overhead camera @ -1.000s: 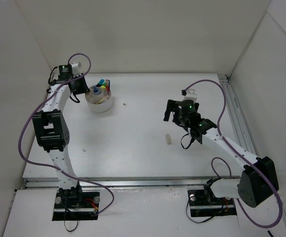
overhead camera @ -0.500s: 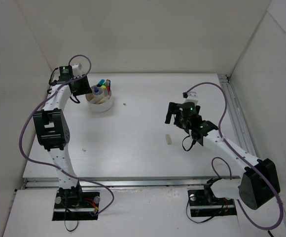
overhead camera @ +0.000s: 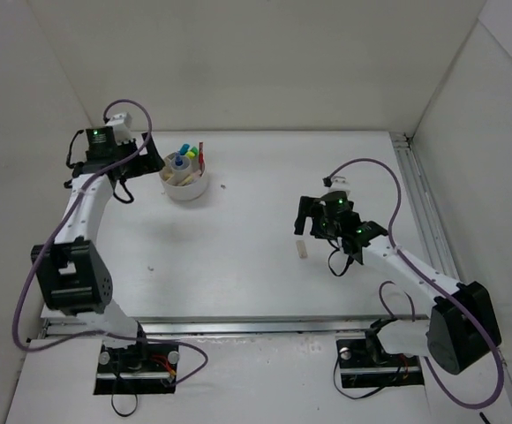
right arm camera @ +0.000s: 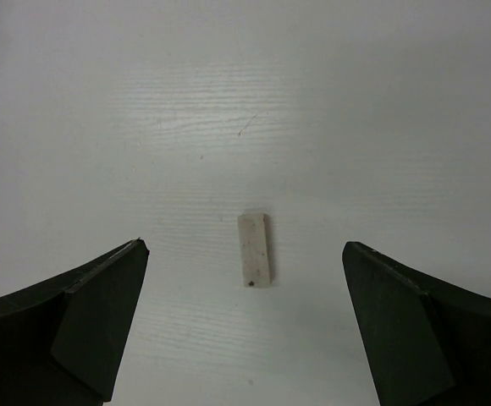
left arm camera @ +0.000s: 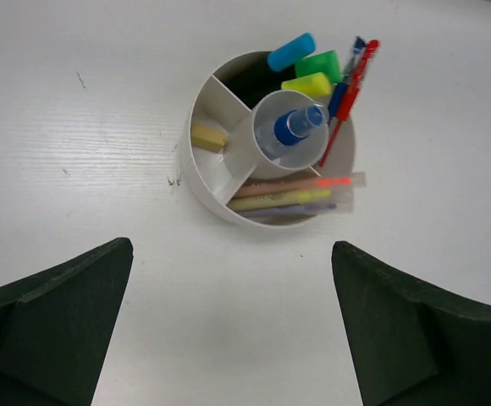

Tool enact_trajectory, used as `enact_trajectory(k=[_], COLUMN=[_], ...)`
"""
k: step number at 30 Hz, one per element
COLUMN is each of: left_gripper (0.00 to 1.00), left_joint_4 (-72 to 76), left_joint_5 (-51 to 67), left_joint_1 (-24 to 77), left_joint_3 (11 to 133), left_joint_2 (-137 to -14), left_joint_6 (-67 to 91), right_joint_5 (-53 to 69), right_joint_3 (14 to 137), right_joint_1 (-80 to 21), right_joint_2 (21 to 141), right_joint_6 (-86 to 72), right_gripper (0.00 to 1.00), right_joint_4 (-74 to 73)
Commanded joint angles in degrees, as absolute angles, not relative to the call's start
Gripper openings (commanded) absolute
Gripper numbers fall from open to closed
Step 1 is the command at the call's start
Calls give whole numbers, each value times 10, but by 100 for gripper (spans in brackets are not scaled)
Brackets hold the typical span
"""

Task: Sort the stationery into containers
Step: Place the stationery in the storage box, then pick up the stationery from the center of the board.

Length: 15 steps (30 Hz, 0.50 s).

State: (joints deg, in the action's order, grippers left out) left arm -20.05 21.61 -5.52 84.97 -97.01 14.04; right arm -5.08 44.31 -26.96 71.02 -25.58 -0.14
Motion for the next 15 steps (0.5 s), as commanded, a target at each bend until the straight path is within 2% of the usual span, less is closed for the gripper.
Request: enact_trajectory(k=[1,6,9,12,15], left_gripper=[100,100,100,100,100], left_joint_4=[-145,-159,-141,-116,-122], left_joint_5=[200,150,170,208,222], left_joint_1=[-54,-43,-38,-38,-38], left_joint_3=[810,687,608,557,551], left_joint_2=[-831,-706,-609,-555,-534], left_joint_6=[173,196,214,224,223], right_joint_5=[-7,-10,-25,-54,-57], right_joint_3=[435,424,428,439,446], right_joint_1=[-272,-283,-291,-298,-304], right_joint_2=[737,792,830,871,904], right_joint_6=[-272,-284,-286,-279,-279], right_gripper=[98,97,93,85,62], right_joint_4=[4,4,4,11,15])
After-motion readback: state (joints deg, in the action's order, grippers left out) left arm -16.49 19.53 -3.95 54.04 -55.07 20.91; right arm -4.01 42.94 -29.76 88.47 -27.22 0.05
